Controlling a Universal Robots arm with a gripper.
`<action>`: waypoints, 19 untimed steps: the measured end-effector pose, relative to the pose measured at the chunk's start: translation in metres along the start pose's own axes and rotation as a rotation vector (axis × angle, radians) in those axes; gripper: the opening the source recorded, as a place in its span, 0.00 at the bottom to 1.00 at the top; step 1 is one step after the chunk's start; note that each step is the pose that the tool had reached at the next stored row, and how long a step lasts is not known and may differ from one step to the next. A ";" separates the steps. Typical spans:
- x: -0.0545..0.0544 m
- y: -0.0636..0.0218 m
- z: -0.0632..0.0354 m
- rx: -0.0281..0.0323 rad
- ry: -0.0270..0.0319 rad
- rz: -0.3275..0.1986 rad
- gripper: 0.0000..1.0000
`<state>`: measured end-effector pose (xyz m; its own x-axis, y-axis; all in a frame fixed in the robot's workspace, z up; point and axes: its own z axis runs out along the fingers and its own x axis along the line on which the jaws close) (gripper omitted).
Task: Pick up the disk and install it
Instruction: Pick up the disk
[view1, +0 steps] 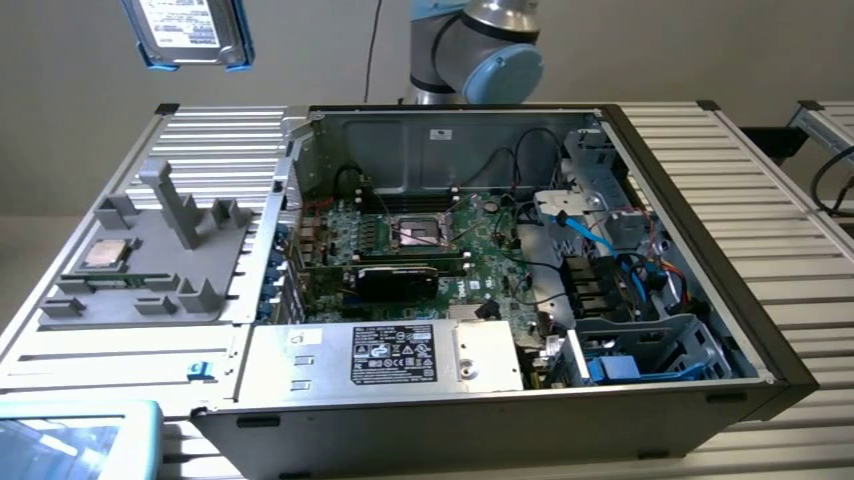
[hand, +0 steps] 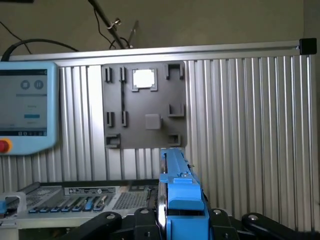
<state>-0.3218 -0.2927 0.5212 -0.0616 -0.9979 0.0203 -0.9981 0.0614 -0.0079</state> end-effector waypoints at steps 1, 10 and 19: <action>0.002 -0.0037 -0.0009 -0.0005 0.0002 0.000 0.37; 0.027 -0.0308 -0.0065 -0.0016 0.0001 0.000 0.37; 0.042 -0.0671 -0.0144 -0.0042 0.0003 0.000 0.37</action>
<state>-0.2574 -0.3379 0.5370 -0.0615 -0.9979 0.0207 -0.9981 0.0615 -0.0037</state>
